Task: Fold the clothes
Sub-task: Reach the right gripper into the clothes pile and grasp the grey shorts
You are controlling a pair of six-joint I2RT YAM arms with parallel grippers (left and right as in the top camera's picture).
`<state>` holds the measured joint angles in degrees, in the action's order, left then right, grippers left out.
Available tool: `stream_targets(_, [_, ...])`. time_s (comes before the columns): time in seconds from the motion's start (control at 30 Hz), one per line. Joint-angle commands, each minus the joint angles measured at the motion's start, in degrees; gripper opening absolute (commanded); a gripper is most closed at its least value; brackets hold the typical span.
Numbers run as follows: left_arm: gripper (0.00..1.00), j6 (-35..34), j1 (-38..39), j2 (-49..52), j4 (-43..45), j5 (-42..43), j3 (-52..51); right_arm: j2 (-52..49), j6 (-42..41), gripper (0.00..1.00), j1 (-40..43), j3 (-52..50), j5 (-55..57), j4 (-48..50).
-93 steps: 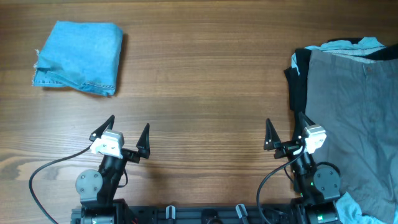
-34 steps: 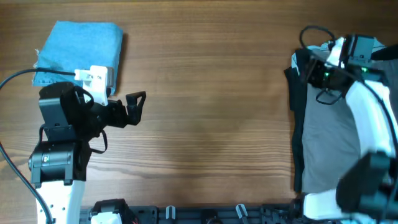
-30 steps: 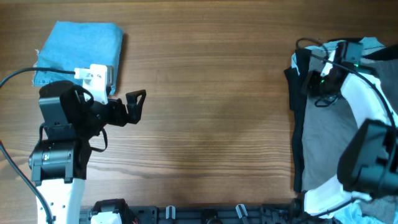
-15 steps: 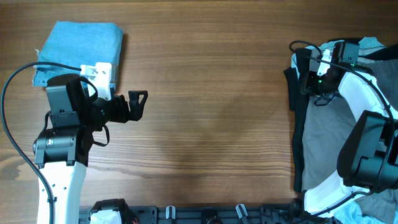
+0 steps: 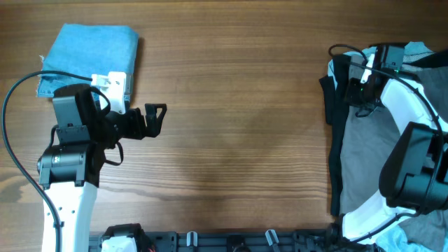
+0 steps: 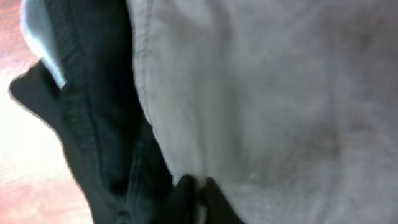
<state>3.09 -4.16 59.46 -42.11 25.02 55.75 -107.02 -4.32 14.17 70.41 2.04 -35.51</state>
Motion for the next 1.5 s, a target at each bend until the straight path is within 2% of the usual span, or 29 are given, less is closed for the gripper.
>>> stream_targets(0.0, [1.0, -0.4, 0.2, 0.1, -0.4, 1.2, 0.8, -0.5, -3.6, 0.06, 1.4, 1.6, 2.4, 0.7])
stream_targets(0.13, [1.0, -0.4, 0.2, 0.1, -0.5, 1.2, 0.8, -0.2, -5.6, 0.04, 3.7, 4.3, 1.3, -2.6])
stream_targets(0.23, [0.98, -0.4, 0.2, -0.7, 0.6, 1.1, 1.0, 3.4, 3.6, 0.04, 3.7, 10.7, -9.2, -8.0])
stream_targets(0.33, [0.98, -0.4, 0.2, -3.8, 0.7, -2.0, 5.9, 10.5, 6.0, 0.04, -1.7, 23.7, -22.5, -18.4])
stream_targets(0.4, [1.0, -0.4, 0.2, -6.0, 0.7, -7.1, 8.8, 14.4, 5.6, 0.04, -12.0, 27.0, -25.4, -21.0])
stream_targets(0.5, [1.0, -0.4, 0.2, -9.1, 0.6, -14.2, 9.5, 15.1, 4.9, 0.04, -35.1, 27.0, -25.4, -18.7])
stream_targets(0.53, [1.0, -0.6, 0.2, -10.4, 0.3, -17.2, 9.5, 13.4, 3.7, 0.04, -45.3, 27.0, -25.4, -17.5])
stream_targets(0.57, [1.0, -0.6, 0.2, -11.1, 0.1, -18.8, 9.5, 11.4, 3.7, 0.08, -52.6, 27.0, -25.3, -16.7])
stream_targets(0.6, [1.0, -0.6, 0.2, -11.5, -0.1, -19.9, 9.5, 9.8, 3.7, 0.26, -57.2, 27.0, -24.4, -16.3])
stream_targets(0.63, [1.0, -0.6, 0.2, -11.9, -0.3, -21.1, 9.5, 6.8, 2.8, 0.7, -64.2, 27.0, -20.1, -16.2])
stream_targets(0.7, [1.0, -0.5, 0.2, -12.2, -0.4, -21.5, 9.5, 5.1, -0.1, 0.77, -68.4, 27.0, -11.9, -16.3])
stream_targets(0.8, [1.0, -0.5, 0.2, -10.9, 0.3, -21.1, 9.5, 9.1, -4.9, 0.81, -63.9, 27.0, -5.4, -17.9])
stream_targets(0.87, [0.96, -0.5, 0.2, -7.8, 0.2, -14.9, 9.5, 12.3, -7.3, 0.81, -59.3, 27.0, -5.4, -18.8])
stream_targets(0.93, [0.86, -0.4, 0.3, -2.4, 0.2, -7.2, 9.5, 17.1, -12.1, 0.81, -52.1, 27.1, -5.5, -19.4])
stream_targets(1.0, [0.75, 3.3, 2.9, 7.8, 0.4, -0.3, 9.5, 22.0, -14.1, 0.82, -44.1, 27.0, -9.7, -19.5])
stream_targets(1.07, [0.76, 6.6, 7.2, 16.6, 1.6, 0.0, 9.5, 25.4, -14.1, 0.82, -37.5, 27.0, -13.8, -19.8])
stream_targets(1.13, [0.9, 8.8, 13.2, 28.7, 6.3, -0.9, 9.5, 27.1, -14.4, 0.83, -32.9, 27.0, -14.6, -21.8])
stream_targets(1.27, [0.95, 8.8, 18.6, 45.6, 19.8, -8.0, 9.5, 27.4, -15.2, 0.83, -30.8, 27.0, -14.5, -23.6])
stream_targets(1.43, [0.91, 11.5, 18.8, 55.0, 29.4, -9.0, 9.5, 27.1, -15.2, 0.84, -30.7, 27.0, -14.3, -23.8])
stream_targets(1.47, [0.83, 11.5, 18.9, 56.6, 30.0, -9.0, 9.5, 26.8, -15.2, 0.84, -30.7, 27.0, -14.3, -23.9])
